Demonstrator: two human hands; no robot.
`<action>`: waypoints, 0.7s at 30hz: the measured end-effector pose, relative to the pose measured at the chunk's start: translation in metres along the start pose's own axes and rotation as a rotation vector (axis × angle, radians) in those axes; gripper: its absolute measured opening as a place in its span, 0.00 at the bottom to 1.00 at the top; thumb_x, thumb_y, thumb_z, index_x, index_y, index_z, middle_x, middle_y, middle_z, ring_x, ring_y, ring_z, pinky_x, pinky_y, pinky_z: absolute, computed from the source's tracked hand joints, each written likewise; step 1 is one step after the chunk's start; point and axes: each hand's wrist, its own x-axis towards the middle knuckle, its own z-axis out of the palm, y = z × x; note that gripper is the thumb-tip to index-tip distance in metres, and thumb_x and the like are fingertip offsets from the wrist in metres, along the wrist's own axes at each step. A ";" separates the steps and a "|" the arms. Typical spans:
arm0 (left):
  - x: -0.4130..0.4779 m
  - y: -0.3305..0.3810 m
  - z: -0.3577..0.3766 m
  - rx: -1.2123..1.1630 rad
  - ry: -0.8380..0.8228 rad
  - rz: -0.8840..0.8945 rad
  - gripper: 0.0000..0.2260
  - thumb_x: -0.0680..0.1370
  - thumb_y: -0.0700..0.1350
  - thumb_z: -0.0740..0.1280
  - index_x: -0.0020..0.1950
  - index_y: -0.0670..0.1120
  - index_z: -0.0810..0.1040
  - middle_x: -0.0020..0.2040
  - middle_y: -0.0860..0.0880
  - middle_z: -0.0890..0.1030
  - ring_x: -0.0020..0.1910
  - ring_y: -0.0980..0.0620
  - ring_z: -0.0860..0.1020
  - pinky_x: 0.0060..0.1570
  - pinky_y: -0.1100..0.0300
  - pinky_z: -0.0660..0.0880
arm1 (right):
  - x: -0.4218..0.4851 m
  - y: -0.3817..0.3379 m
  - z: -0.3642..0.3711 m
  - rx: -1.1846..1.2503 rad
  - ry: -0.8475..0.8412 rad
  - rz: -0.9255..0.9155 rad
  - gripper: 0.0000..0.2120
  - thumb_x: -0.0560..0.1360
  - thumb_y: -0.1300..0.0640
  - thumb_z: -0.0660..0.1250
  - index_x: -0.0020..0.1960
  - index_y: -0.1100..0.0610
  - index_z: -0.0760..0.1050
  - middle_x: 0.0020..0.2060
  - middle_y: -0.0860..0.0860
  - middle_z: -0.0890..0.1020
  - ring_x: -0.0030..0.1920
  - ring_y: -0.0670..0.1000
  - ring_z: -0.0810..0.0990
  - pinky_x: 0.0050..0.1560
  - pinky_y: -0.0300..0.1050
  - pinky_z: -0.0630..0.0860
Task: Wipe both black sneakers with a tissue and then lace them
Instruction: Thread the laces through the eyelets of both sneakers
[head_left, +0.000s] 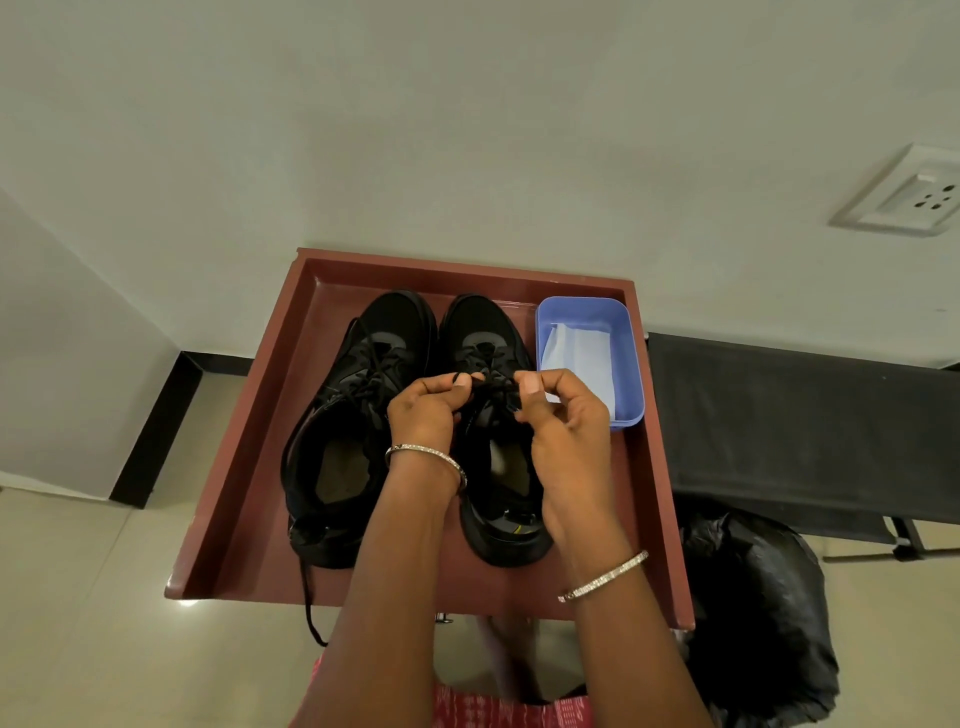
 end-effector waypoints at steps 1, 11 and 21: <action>0.001 -0.001 0.001 -0.002 0.018 -0.002 0.04 0.77 0.32 0.69 0.44 0.40 0.79 0.40 0.46 0.84 0.37 0.54 0.83 0.38 0.62 0.79 | -0.001 -0.001 0.001 0.100 -0.007 0.058 0.08 0.81 0.54 0.66 0.46 0.57 0.79 0.45 0.49 0.85 0.39 0.47 0.79 0.52 0.51 0.79; 0.012 -0.004 0.002 -0.062 0.122 -0.101 0.11 0.80 0.35 0.66 0.39 0.45 0.79 0.25 0.55 0.81 0.30 0.56 0.76 0.33 0.66 0.75 | -0.001 -0.009 0.006 0.421 0.030 0.319 0.11 0.83 0.59 0.60 0.44 0.59 0.75 0.40 0.48 0.84 0.26 0.43 0.67 0.29 0.32 0.67; 0.024 -0.013 0.002 0.049 0.201 -0.054 0.07 0.82 0.34 0.63 0.47 0.41 0.79 0.25 0.55 0.78 0.24 0.61 0.76 0.23 0.74 0.70 | 0.008 -0.007 0.013 0.546 0.081 0.494 0.16 0.85 0.57 0.55 0.39 0.53 0.67 0.31 0.46 0.76 0.23 0.44 0.60 0.32 0.40 0.60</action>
